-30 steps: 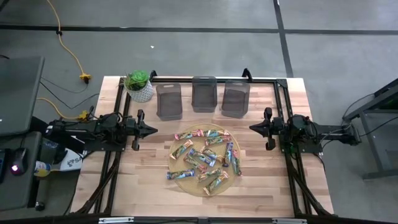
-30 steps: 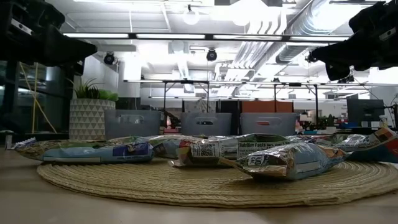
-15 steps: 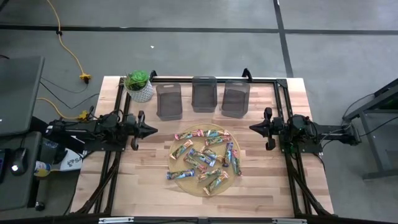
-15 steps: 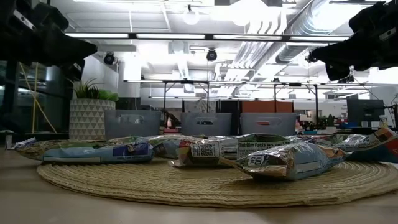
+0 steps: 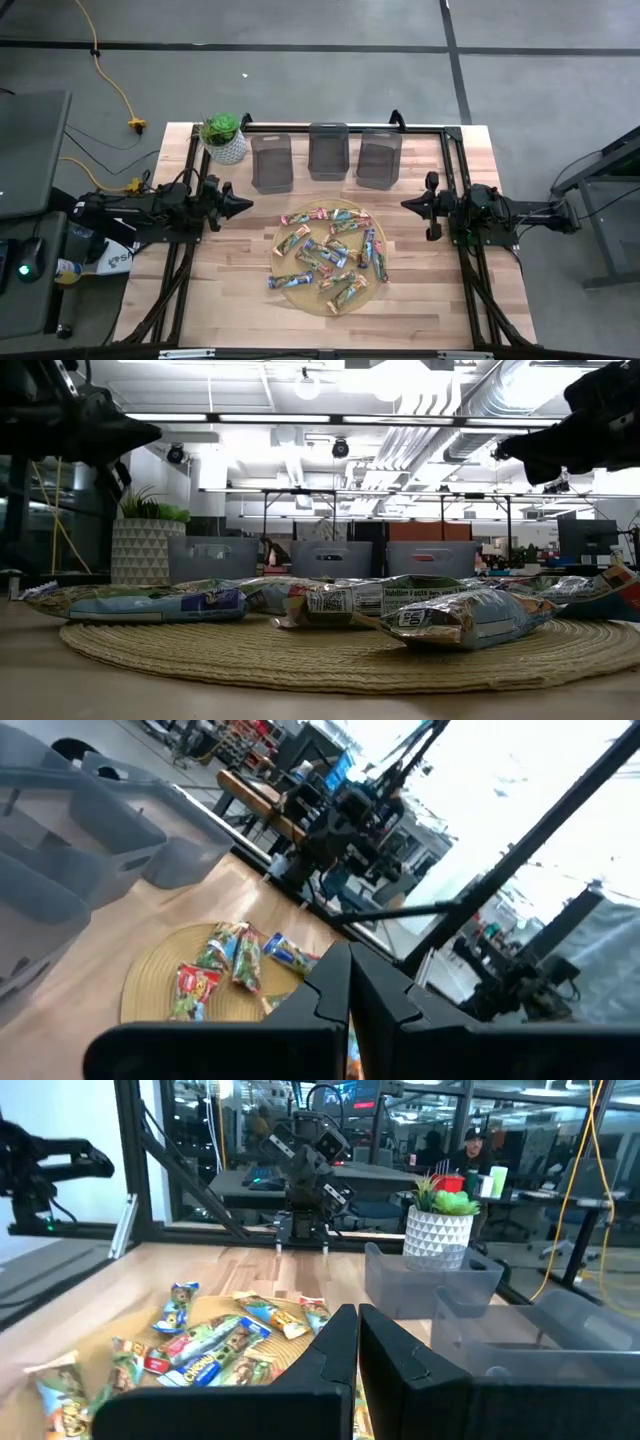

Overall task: Pick and place Granola Bars by type
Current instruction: Put the orange granola bar into the right black bin

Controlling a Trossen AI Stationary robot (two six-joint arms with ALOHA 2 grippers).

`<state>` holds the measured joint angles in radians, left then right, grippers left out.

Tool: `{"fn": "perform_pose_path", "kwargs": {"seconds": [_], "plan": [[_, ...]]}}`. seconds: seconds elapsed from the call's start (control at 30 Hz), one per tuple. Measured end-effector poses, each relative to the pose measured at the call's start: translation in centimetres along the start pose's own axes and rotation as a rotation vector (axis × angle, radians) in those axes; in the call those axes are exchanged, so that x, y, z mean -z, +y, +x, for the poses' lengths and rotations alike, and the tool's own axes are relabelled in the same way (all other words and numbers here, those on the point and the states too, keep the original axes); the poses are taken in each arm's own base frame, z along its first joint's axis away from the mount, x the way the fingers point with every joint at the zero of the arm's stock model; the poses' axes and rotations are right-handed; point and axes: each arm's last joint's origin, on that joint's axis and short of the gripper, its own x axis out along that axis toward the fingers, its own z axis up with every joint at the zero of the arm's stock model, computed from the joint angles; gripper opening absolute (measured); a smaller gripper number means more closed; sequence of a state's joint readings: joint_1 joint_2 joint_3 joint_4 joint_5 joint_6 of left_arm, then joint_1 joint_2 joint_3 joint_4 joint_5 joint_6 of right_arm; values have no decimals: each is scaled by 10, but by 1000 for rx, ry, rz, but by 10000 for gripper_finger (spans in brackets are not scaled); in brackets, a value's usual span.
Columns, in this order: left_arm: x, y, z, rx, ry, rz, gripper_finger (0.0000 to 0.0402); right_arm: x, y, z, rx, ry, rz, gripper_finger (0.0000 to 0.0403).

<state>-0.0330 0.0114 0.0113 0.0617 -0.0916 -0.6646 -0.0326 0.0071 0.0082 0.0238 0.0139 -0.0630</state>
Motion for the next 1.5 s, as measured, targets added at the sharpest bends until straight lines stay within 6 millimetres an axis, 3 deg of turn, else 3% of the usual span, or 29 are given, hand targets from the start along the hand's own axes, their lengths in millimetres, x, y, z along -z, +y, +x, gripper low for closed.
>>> {"fn": "perform_pose_path", "kwargs": {"seconds": [0.5,1.13,1.3,1.4,1.5], "plan": [[0,0,0,-8,-2,-21,1,-2,0,0,5,-15,43,0],[2,1,0,-6,21,-12,1,-8,0,0,-48,-72,586,0],[2,1,0,8,32,-12,1,-21,0,-2,-64,-154,539,0],[2,1,0,8,32,-12,1,-46,-2,-7,-49,-171,470,0],[2,1,0,9,32,-12,1,-74,-5,-10,11,-48,380,0]]}}
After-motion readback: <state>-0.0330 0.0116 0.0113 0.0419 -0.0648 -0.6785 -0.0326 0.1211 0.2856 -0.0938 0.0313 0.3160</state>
